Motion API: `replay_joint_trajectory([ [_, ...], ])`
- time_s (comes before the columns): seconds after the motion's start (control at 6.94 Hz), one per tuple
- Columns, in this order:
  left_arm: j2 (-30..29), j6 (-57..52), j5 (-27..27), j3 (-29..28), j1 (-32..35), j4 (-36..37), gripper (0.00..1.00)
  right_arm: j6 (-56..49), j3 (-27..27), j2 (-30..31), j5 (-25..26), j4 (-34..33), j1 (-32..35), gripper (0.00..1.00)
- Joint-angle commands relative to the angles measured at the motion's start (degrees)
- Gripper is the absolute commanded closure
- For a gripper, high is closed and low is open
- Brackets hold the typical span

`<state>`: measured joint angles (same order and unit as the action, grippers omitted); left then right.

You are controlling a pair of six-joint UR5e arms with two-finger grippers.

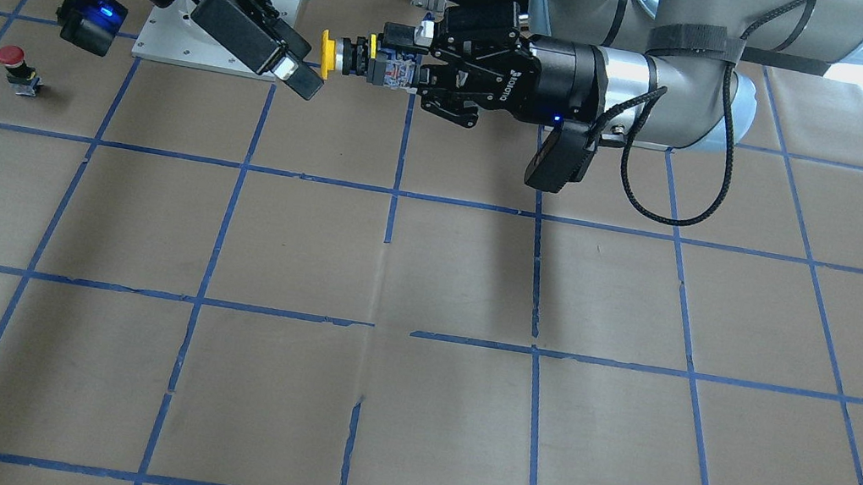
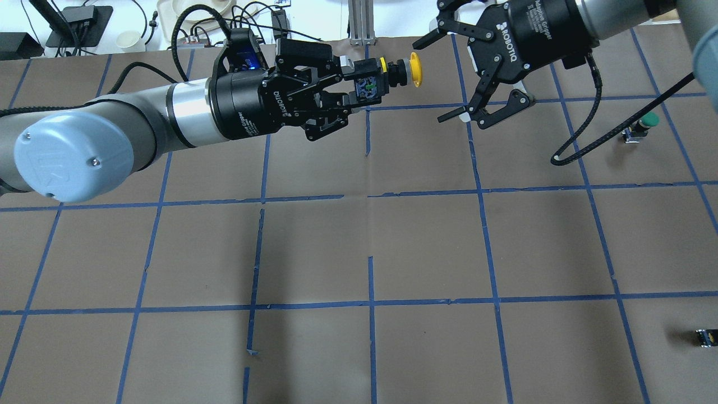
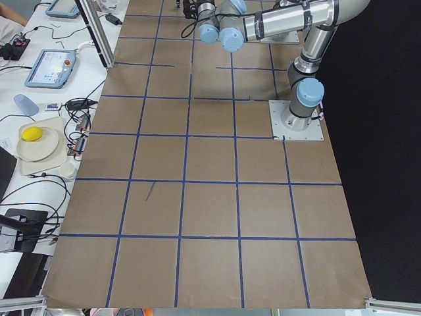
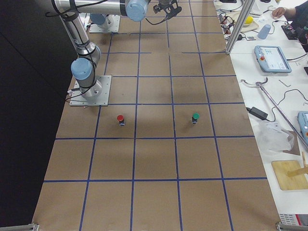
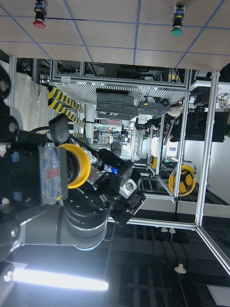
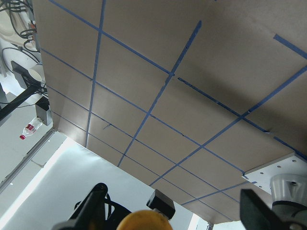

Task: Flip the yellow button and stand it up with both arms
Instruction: 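Close the right gripper around the button's yellow cap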

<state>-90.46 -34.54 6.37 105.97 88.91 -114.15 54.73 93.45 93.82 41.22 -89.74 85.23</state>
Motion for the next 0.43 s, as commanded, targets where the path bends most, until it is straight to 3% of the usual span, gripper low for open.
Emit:
replay_joint_trajectory([
  [0.0,-0.16,0.00,0.31,0.02,0.03,-0.02,0.82,1.08,-0.02,0.31,1.06,0.01,0.81,0.00],
  [0.29,0.02,0.00,0.31,0.02,0.03,-0.02,0.82,0.99,-0.11,0.23,-0.69,0.01,0.73,0.00],
])
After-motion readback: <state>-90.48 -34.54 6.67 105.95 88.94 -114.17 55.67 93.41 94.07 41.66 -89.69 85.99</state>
